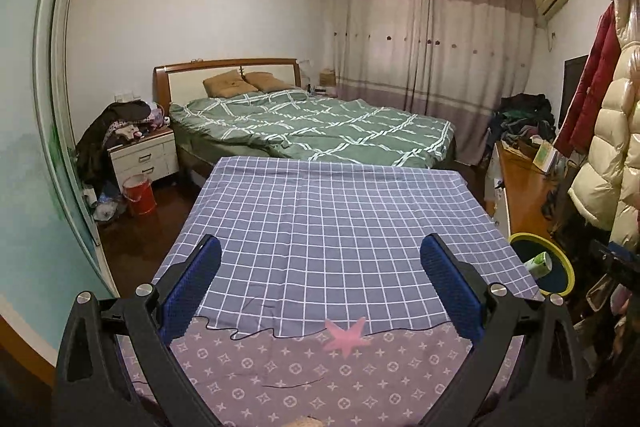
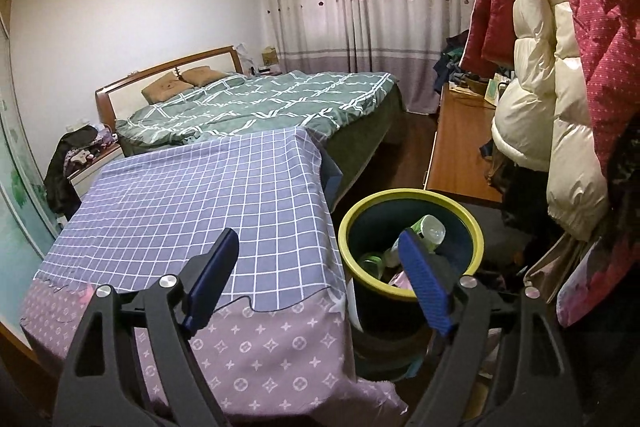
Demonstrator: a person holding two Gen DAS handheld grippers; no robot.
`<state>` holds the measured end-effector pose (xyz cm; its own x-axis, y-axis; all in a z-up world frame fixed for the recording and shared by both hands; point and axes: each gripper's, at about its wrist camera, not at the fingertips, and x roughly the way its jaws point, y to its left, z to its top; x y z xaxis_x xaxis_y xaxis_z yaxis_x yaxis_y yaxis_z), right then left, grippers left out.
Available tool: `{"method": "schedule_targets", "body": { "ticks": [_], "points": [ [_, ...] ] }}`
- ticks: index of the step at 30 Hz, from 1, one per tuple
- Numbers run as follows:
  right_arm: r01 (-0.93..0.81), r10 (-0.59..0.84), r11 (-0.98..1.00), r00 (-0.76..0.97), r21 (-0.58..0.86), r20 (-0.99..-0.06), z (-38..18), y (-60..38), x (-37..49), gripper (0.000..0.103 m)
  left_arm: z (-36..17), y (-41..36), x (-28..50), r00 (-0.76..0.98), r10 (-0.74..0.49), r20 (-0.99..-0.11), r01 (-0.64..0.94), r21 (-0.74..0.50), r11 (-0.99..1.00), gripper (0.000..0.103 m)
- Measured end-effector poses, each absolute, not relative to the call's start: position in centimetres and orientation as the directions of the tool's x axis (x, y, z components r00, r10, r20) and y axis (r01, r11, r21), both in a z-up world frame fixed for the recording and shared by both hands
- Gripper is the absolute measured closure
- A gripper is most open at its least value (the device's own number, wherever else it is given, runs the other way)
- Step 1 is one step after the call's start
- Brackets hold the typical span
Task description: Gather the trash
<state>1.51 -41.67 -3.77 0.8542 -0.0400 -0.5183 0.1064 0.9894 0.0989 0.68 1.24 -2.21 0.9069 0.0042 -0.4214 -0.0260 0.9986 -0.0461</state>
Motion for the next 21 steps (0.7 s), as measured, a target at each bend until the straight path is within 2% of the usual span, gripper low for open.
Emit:
{"method": "schedule_targets", "body": {
  "ticks": [21],
  "points": [
    [0.106, -0.038, 0.989, 0.855, 0.102, -0.517, -4.2, -41.3, 1.3, 0.025, -1.8, 0.0, 1.0, 0.907, 0.012, -0.420, -0.020, -0.014, 1.000, 0.005]
  ]
}}
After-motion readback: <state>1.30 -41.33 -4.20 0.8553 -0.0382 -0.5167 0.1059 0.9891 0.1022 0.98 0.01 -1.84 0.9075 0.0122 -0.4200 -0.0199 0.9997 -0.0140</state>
